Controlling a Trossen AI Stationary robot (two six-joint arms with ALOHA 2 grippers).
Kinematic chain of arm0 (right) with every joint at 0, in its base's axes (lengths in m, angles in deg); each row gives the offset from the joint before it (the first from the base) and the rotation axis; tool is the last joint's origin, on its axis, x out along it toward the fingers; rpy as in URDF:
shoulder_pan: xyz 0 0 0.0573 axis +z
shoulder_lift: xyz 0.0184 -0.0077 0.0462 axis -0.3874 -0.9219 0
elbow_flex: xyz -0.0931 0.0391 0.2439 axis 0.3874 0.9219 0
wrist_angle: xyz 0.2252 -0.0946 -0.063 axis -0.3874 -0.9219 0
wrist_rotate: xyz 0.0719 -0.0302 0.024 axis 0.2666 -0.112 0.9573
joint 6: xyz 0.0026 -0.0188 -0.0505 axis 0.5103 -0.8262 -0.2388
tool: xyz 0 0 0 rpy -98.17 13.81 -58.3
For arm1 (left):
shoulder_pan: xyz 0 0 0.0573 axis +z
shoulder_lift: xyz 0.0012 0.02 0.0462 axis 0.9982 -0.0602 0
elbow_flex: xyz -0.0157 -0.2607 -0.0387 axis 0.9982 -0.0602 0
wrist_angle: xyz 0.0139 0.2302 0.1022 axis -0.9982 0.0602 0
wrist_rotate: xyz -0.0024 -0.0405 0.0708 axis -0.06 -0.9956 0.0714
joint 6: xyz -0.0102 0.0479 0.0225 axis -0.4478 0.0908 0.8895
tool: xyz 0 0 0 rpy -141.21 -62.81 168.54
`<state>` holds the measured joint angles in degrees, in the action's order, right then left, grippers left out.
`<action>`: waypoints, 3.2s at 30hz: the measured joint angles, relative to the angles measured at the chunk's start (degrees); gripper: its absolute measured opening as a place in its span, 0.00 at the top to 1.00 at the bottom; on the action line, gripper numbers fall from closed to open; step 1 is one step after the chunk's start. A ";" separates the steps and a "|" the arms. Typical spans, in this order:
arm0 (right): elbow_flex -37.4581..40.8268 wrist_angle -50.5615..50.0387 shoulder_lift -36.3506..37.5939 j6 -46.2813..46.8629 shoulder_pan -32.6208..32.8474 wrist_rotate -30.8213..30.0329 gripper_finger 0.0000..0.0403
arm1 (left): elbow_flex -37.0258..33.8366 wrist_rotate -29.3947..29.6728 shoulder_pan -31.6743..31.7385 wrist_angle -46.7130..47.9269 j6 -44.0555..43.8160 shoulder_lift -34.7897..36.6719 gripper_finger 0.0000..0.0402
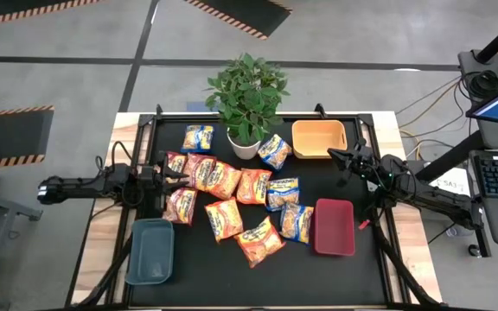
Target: Sort Maruchan noodles
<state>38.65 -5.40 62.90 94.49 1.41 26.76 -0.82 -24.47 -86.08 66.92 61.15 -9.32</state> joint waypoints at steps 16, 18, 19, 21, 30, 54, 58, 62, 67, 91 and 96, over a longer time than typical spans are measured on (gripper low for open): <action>-0.02 0.00 0.00 -0.02 0.00 -0.01 0.97 | 0.00 0.00 0.02 0.00 0.00 0.00 0.81; -0.02 0.00 0.00 -0.02 0.00 -0.02 0.97 | 0.00 0.00 0.00 -0.02 -0.01 0.01 0.81; -0.01 0.00 0.00 0.00 0.00 -0.02 0.97 | 0.00 -0.01 0.01 -0.02 0.00 0.01 0.81; -0.02 0.01 0.00 -0.02 0.00 -0.01 0.97 | 0.00 0.00 0.01 -0.01 -0.01 0.01 0.81; -0.02 0.00 0.00 0.00 0.00 0.00 0.97 | 0.00 0.00 0.01 0.00 0.00 0.00 0.81; 0.00 0.00 0.00 -0.02 0.00 -0.02 0.97 | 0.00 -0.01 0.01 -0.01 0.00 0.00 0.81; -0.02 0.00 0.00 -0.02 0.00 -0.02 0.97 | 0.00 -0.02 0.02 0.00 0.00 0.02 0.81; 0.00 0.00 0.00 0.02 0.00 -0.01 0.97 | 0.00 -0.01 0.01 -0.02 -0.01 0.02 0.81; -0.02 0.00 0.00 9.80 0.00 0.04 0.97 | 0.00 -0.02 0.00 -0.02 -0.01 0.00 0.81; 0.00 10.96 -0.15 15.93 11.45 7.59 0.97 | 0.00 0.00 0.02 -28.80 0.00 -0.14 0.81; 0.00 16.29 -1.39 15.98 14.75 6.80 0.97 | 0.02 0.00 0.00 -29.07 0.00 -0.16 0.81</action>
<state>38.65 10.89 61.51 110.46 16.16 33.56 -0.80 -24.46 -86.08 37.86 61.15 -9.48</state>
